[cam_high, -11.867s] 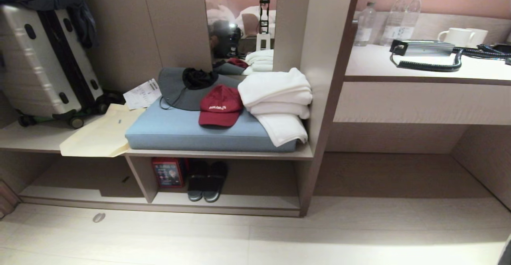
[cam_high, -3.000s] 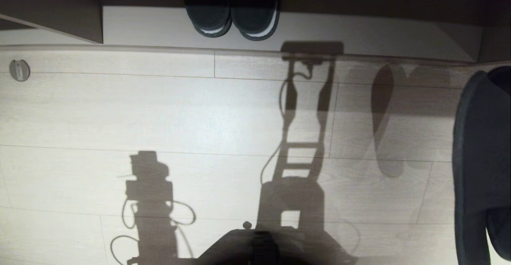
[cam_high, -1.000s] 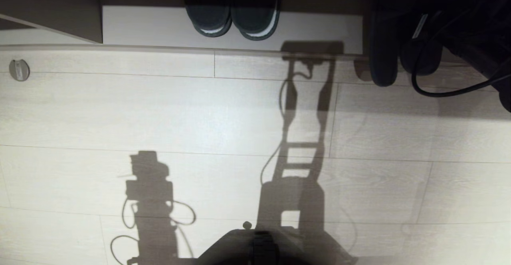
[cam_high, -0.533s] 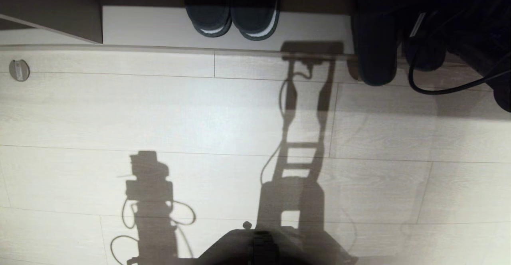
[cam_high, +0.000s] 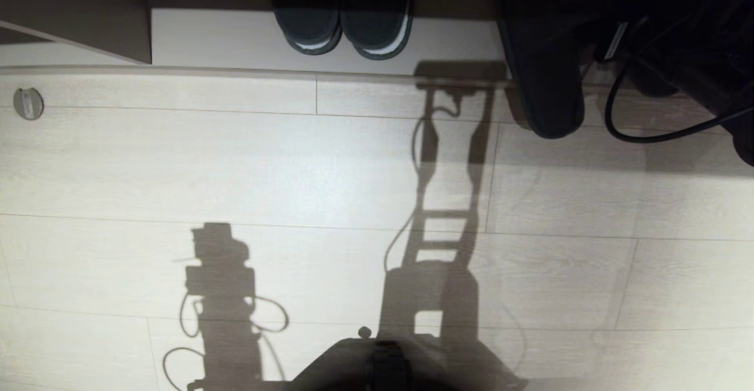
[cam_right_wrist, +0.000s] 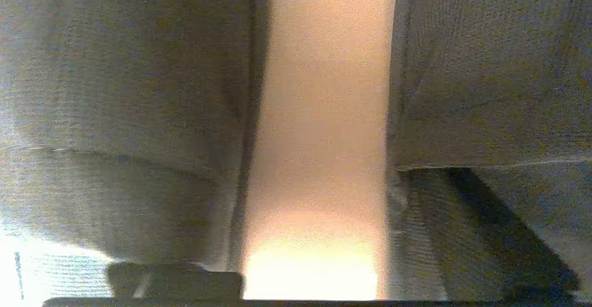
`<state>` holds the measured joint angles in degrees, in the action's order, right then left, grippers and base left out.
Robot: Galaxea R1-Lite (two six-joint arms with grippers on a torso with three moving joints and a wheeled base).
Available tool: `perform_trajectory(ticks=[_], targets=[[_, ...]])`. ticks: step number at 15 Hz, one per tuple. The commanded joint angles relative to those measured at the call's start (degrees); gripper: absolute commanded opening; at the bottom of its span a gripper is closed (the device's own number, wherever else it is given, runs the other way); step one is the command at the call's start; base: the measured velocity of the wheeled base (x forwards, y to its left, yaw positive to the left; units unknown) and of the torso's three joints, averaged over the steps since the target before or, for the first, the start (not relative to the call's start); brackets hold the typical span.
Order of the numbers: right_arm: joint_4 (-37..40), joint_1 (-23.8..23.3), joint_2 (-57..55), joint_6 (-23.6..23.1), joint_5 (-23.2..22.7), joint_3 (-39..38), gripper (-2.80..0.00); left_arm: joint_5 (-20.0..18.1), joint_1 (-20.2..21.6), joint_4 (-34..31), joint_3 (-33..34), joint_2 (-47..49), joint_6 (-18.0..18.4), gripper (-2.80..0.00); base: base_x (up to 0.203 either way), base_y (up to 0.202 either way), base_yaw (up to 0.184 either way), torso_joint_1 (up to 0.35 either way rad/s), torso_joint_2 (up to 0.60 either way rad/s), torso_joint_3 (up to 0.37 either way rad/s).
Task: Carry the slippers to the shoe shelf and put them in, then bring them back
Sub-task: Place the slippers into the shoe cabinet
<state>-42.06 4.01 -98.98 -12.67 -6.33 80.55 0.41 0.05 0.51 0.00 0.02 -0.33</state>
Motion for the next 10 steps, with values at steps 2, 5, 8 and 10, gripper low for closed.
perform_trajectory(ticks=[2, 5, 8, 10], targets=[[0.32, 0.03, 3.31, -0.11, -0.08, -1.98, 0.00, 0.02, 0.04, 0.02, 0.00, -0.02, -0.02, -2.80, 0.000, 0.000, 0.000, 0.000, 0.00, 0.000], [0.96, 0.03, 5.68, -0.10, -0.24, -4.51, 0.00, 0.02, -0.01, 0.02, 0.00, -0.02, -0.02, -2.80, 0.000, 0.000, 0.000, 0.000, 0.00, 0.000], [0.99, 0.03, 7.90, -0.03, -0.35, -8.57, 0.00, 0.02, 0.04, 0.02, 0.00, -0.02, -0.02, -2.80, 0.000, 0.000, 0.000, 0.000, 0.00, 0.000], [0.84, 0.03, 8.54, 0.01, -0.35, -10.50, 0.00, 0.02, 0.04, 0.02, 0.00, -0.02, -0.02, -2.80, 0.000, 0.000, 0.000, 0.000, 0.00, 0.000]])
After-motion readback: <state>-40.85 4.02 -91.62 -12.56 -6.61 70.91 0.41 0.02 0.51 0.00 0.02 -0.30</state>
